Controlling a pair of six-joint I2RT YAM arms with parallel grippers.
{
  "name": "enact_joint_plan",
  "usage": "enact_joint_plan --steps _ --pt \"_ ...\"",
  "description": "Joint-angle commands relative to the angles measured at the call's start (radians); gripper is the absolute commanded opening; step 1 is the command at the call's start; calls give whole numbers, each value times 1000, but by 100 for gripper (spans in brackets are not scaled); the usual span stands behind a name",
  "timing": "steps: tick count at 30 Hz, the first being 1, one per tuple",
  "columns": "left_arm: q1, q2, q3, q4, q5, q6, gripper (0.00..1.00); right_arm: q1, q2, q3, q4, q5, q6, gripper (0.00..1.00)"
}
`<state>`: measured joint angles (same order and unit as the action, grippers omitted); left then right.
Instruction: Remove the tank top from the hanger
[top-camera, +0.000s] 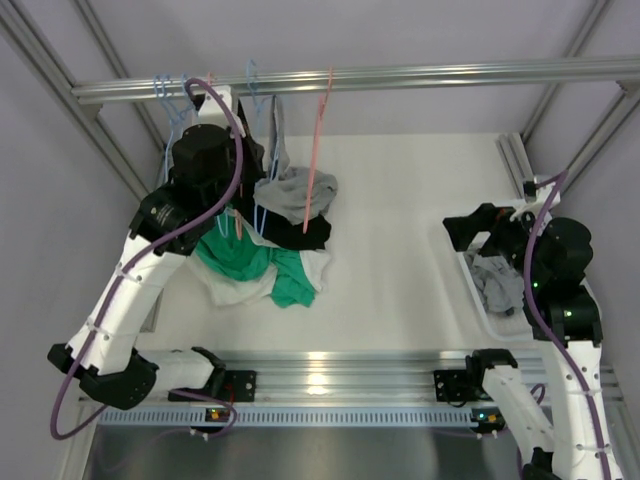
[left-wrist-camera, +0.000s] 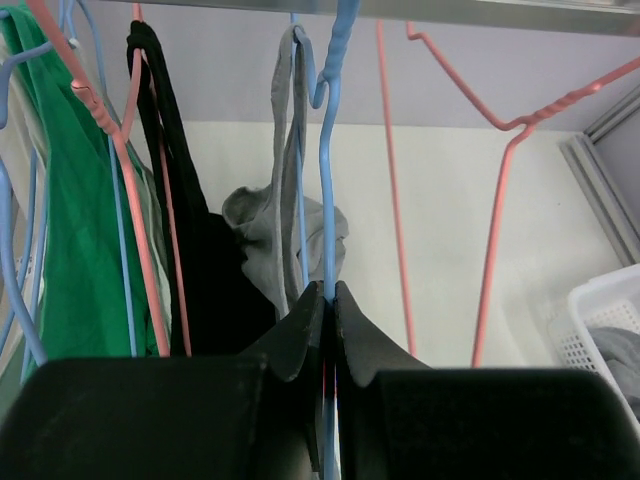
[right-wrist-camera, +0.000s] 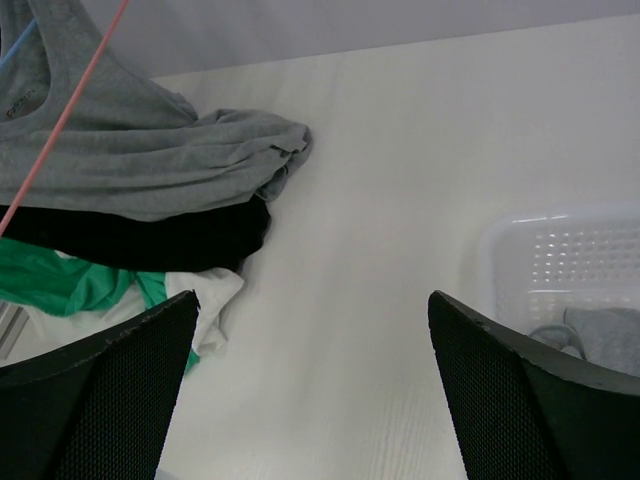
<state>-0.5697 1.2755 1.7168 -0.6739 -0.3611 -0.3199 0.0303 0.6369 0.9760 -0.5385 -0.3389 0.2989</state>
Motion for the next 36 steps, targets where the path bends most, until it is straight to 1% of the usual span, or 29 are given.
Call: enact_joint_plan --steps 1,7,10,11,14,16,18,19,23,28,31,33,36 --pt "4 -42 -22 132 27 -22 0 14 -8 20 71 -15 2 95" --pt "4 -70 -43 142 94 -48 0 14 -14 18 75 -49 -6 95" --pt "4 -112 -83 143 139 -68 0 14 -11 16 107 -182 -6 95" --pt "5 -126 -98 142 145 -76 0 14 -9 16 141 -272 6 95" --pt "5 -188 -170 143 160 -87 0 16 -11 10 219 -414 40 95" --pt "4 -240 -230 142 195 -93 0 22 -14 1 248 -477 60 95" --pt "5 -278 -276 143 217 -105 0 28 -17 -13 279 -497 68 95" --pt "5 -318 -320 142 252 -117 0 31 -19 -20 285 -503 68 96" --pt "4 -403 -427 143 326 -108 0 62 -20 -45 299 -534 62 96" --pt "5 -475 -542 161 329 -91 0 129 -26 -46 298 -519 31 95" --pt "5 -475 -606 238 266 -74 0 137 -19 -51 298 -491 26 96" --pt "5 -438 -600 258 187 -68 0 137 -13 -54 298 -476 22 95" --pt "5 -372 -554 289 143 -58 0 138 -9 -60 298 -456 20 95"
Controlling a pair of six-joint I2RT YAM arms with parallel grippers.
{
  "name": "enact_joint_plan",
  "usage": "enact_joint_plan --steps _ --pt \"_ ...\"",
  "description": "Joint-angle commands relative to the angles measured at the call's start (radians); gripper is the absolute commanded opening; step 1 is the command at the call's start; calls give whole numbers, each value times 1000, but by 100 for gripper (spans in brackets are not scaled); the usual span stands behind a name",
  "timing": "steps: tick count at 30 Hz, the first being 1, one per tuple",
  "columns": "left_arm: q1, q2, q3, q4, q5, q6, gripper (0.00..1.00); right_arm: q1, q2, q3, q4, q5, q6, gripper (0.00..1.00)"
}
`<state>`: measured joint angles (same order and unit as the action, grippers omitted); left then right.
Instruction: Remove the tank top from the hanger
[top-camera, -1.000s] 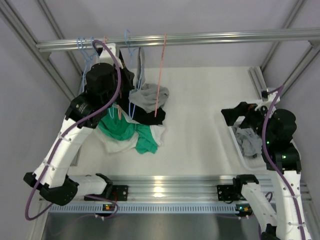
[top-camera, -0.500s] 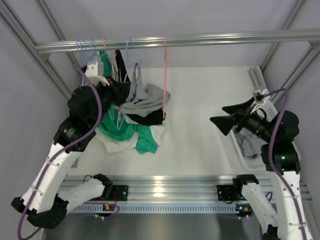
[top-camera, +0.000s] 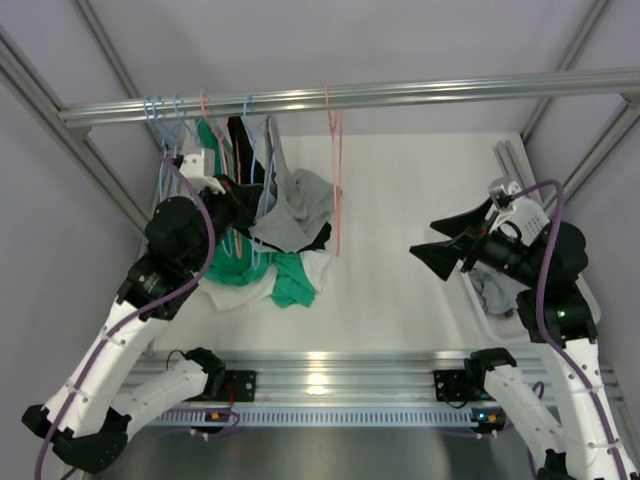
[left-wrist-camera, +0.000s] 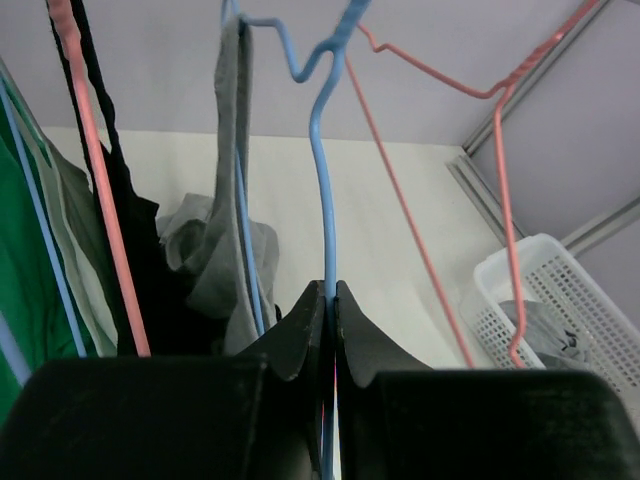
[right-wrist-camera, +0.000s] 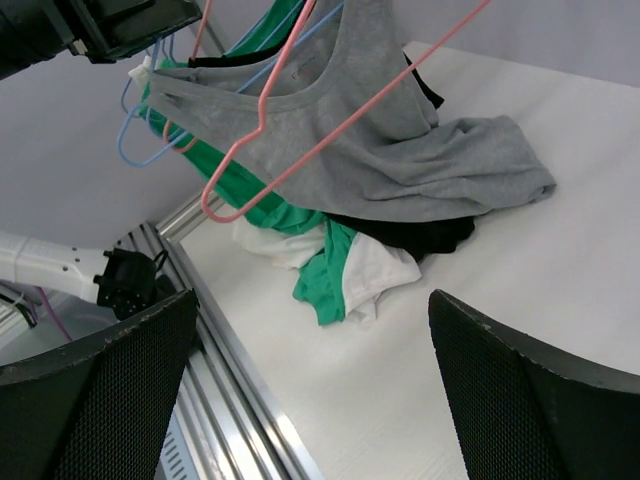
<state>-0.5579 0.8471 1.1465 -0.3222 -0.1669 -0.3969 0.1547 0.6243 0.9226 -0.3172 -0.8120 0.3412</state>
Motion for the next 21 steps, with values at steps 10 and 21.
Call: enact_joint_plan --steps 10,21 --pt "-8 202 189 18 -68 39 0 14 -6 -14 73 33 -38 96" --pt "32 391 334 -17 -17 44 0 14 -6 -14 75 45 -51 96"
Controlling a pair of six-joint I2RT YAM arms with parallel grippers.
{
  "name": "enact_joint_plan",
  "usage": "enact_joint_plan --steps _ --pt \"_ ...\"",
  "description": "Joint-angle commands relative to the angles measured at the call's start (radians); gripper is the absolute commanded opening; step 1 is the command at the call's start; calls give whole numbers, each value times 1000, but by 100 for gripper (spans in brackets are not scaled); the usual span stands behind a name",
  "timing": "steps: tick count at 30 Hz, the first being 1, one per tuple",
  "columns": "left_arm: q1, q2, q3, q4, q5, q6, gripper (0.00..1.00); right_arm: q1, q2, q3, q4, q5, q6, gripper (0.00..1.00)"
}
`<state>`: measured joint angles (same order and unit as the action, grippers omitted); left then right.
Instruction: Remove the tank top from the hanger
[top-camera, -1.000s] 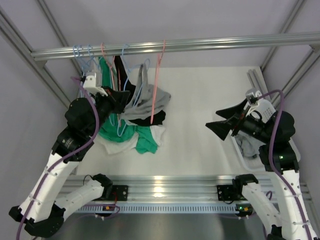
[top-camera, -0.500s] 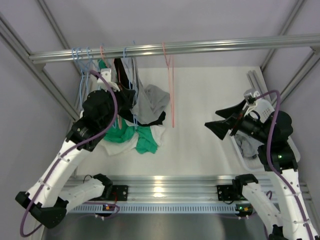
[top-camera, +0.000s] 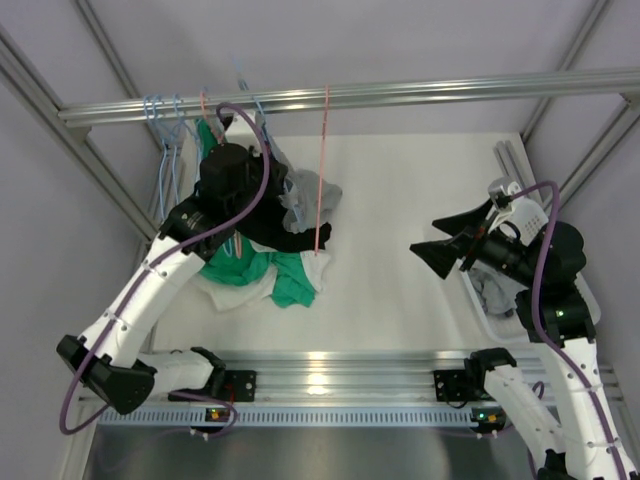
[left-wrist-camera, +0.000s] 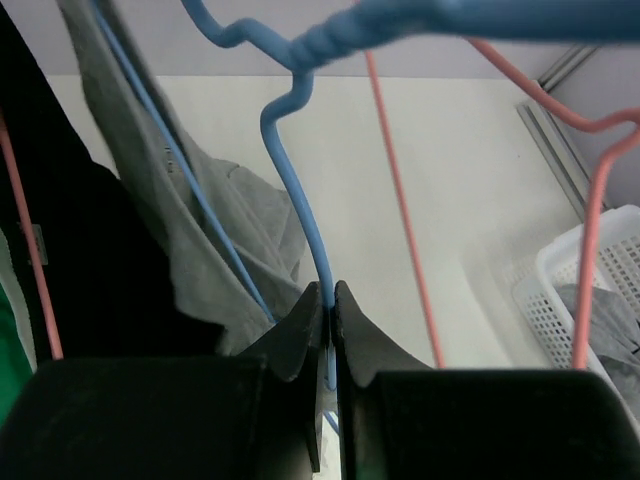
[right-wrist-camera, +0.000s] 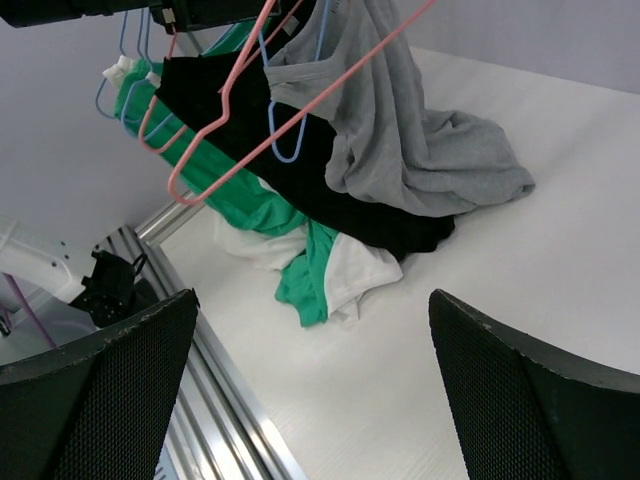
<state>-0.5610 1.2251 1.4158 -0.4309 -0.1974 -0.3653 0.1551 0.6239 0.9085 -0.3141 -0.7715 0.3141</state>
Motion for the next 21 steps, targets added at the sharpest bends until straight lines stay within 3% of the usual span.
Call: enact_joint_plan --steps 1,7,13,21 --pt "41 19 66 92 15 14 0 15 -4 0 72 3 -26 96" --pt "148 60 115 69 101 11 0 17 2 -2 70 9 -29 96" --pt "179 106 201 18 229 37 0 18 2 -3 70 14 -29 96" --pt "174 10 97 17 391 15 0 21 2 -8 72 14 -26 96"
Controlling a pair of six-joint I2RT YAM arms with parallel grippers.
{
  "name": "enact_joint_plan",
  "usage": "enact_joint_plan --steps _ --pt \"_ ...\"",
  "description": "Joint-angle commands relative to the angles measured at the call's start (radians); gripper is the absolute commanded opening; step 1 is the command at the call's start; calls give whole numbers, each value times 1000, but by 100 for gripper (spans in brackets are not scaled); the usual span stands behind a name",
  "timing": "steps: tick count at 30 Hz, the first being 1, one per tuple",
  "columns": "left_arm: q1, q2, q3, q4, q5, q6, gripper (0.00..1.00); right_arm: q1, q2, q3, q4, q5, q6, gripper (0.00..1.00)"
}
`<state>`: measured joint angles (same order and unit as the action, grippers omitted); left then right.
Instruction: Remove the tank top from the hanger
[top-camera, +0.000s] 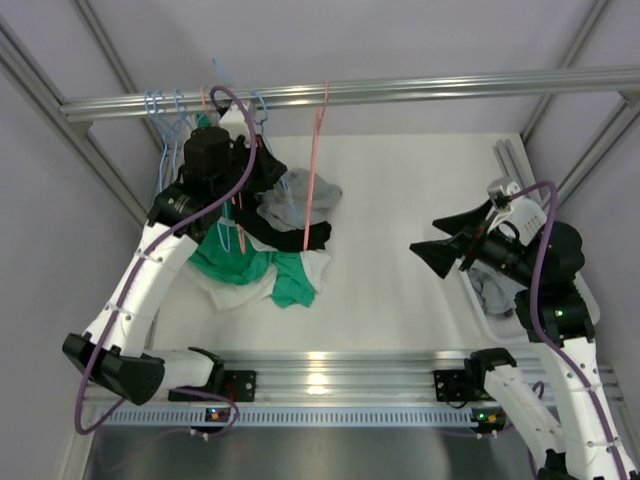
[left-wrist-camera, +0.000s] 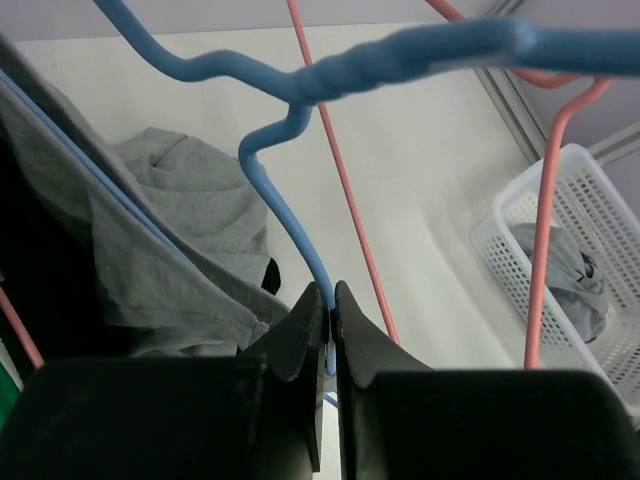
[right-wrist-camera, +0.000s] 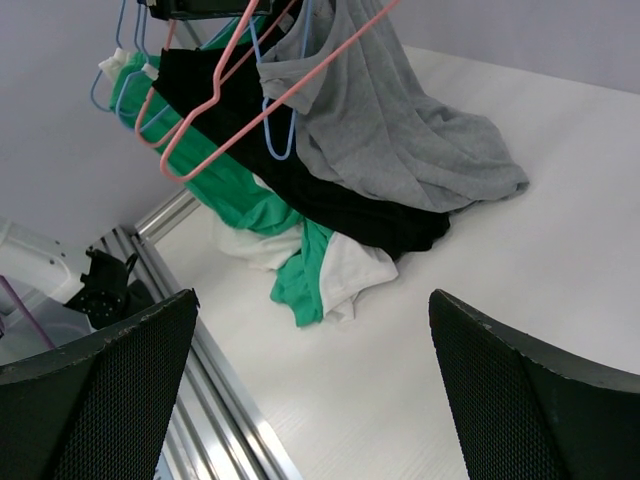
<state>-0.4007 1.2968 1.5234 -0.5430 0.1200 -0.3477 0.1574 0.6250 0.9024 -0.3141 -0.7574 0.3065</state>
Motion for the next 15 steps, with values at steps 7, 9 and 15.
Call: enact_joint_plan --steps 7,9,15 --pt "19 27 202 -38 87 67 0 18 4 10 72 -5 -10 96" --pt "17 47 245 -49 93 72 0 18 -4 7 72 0 -9 96" --pt "17 101 300 -94 96 92 0 19 -25 -10 70 3 -12 96"
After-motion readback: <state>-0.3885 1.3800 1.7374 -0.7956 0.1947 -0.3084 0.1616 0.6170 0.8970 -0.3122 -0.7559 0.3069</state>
